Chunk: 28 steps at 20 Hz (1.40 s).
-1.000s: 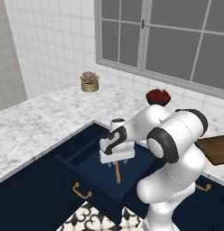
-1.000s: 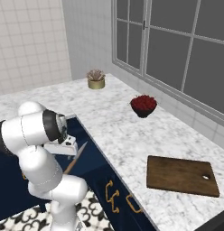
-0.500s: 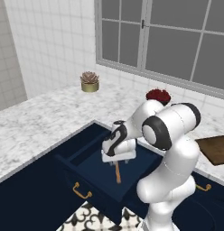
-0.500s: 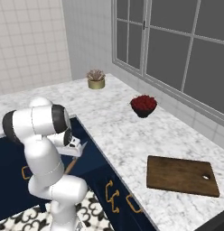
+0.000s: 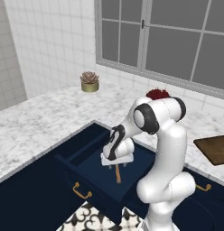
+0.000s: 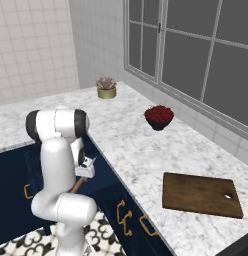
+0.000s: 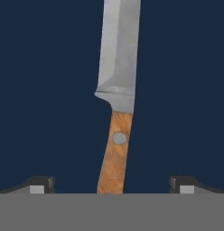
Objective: Pick up the knife from the drawer and place it on the cutting board. Then place the meat from the plate to the cutting board.
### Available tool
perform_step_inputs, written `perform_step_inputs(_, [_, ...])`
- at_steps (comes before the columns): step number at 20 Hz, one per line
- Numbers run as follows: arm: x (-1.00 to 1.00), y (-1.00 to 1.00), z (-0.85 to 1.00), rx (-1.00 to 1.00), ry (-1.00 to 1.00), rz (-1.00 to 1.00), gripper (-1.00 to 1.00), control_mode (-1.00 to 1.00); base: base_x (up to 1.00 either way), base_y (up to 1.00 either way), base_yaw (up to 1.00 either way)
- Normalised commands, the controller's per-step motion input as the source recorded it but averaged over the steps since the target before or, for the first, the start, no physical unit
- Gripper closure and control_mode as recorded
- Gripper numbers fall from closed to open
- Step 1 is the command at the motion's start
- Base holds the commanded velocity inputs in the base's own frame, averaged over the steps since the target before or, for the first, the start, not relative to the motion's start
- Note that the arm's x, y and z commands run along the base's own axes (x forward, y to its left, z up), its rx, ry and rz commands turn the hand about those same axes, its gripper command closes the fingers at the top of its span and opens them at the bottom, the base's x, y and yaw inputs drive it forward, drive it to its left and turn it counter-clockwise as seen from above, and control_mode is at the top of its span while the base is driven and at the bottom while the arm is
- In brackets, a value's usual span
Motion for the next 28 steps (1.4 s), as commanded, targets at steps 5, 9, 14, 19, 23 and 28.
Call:
perform_step_inputs(5, [0.21, 0.01, -0.57, 0.0, 0.03, 0.0, -1.0, -1.0, 0.0, 0.0, 0.0])
perform_step_inputs(9, [0.0, 0.17, -0.91, 0.0, 0.01, 0.0, 1.0, -1.0, 0.0, 0.0, 0.0])
perform_step_inputs(14, [-0.3, 0.38, -0.49, 0.03, 0.0, 0.0, 1.0, -1.0, 0.0, 0.0, 0.0])
perform_step_inputs(19, [-0.29, 0.51, -0.13, 0.0, 0.0, 0.0, 1.0, -1.0, 0.0, 0.0, 0.0])
perform_step_inputs(23, [-0.01, 0.38, -0.12, 0.0, 0.0, 0.0, 1.0, -1.0, 0.0, 0.0, 0.0])
perform_step_inputs(28, [-0.1, 0.62, 0.0, -0.02, 0.02, 0.0, 1.0, -1.0, 0.0, 0.0, 0.0])
